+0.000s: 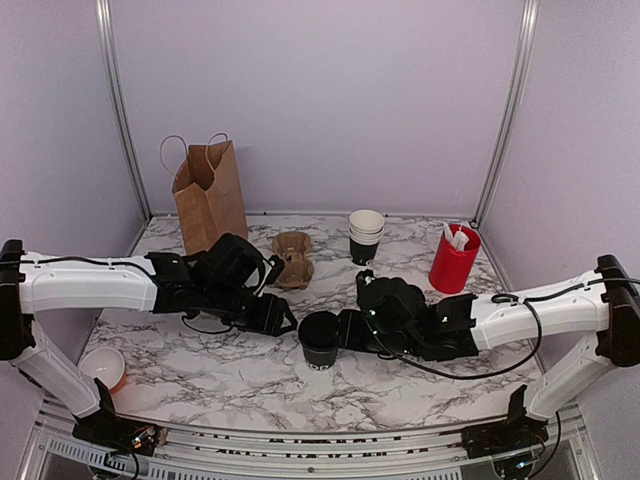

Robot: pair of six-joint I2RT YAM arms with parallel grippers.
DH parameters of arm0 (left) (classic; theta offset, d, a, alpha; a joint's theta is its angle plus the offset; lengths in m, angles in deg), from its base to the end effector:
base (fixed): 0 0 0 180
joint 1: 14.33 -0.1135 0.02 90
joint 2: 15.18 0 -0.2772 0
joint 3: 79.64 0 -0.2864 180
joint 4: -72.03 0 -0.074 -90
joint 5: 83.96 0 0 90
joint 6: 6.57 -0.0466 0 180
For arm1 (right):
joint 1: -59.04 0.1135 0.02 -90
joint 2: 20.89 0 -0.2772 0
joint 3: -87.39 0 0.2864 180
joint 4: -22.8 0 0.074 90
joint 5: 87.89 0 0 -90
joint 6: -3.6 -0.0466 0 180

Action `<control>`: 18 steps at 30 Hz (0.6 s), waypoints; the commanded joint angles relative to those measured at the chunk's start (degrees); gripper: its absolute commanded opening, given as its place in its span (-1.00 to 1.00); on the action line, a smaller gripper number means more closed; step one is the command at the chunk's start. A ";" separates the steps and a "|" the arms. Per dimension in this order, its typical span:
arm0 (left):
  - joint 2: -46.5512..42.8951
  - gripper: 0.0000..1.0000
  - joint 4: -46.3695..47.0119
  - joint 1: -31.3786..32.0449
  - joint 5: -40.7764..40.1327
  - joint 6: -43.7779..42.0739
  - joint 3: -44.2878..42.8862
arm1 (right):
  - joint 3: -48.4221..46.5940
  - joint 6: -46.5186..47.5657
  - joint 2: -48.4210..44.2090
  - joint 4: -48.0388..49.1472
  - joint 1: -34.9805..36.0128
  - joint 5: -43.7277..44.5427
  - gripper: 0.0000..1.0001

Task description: Pack the takeout coffee

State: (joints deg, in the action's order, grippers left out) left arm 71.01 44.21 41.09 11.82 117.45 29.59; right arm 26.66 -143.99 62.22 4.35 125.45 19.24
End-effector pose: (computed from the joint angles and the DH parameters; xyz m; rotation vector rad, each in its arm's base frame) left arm 0.2035 -0.3035 0.2315 0.5172 2.4437 -0.8492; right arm 0.1491 0.3073 0.2022 -0.0194 2.3774 0.7905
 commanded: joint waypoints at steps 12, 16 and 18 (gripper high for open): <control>-3.21 0.01 -0.49 0.65 4.05 -0.73 3.39 | -7.81 15.08 -3.26 -10.17 -0.20 -1.37 0.35; -3.00 -0.02 -0.38 1.86 2.51 0.69 3.10 | -11.30 29.33 -3.36 -13.70 -3.54 -6.13 0.24; -2.85 -0.04 -0.43 2.45 1.29 1.38 2.83 | -13.18 35.48 -2.53 -13.89 -4.33 -10.30 0.11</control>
State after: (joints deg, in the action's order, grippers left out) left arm 69.72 44.21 42.38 15.01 117.60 32.63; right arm 18.31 -124.49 59.99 -6.86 123.26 16.31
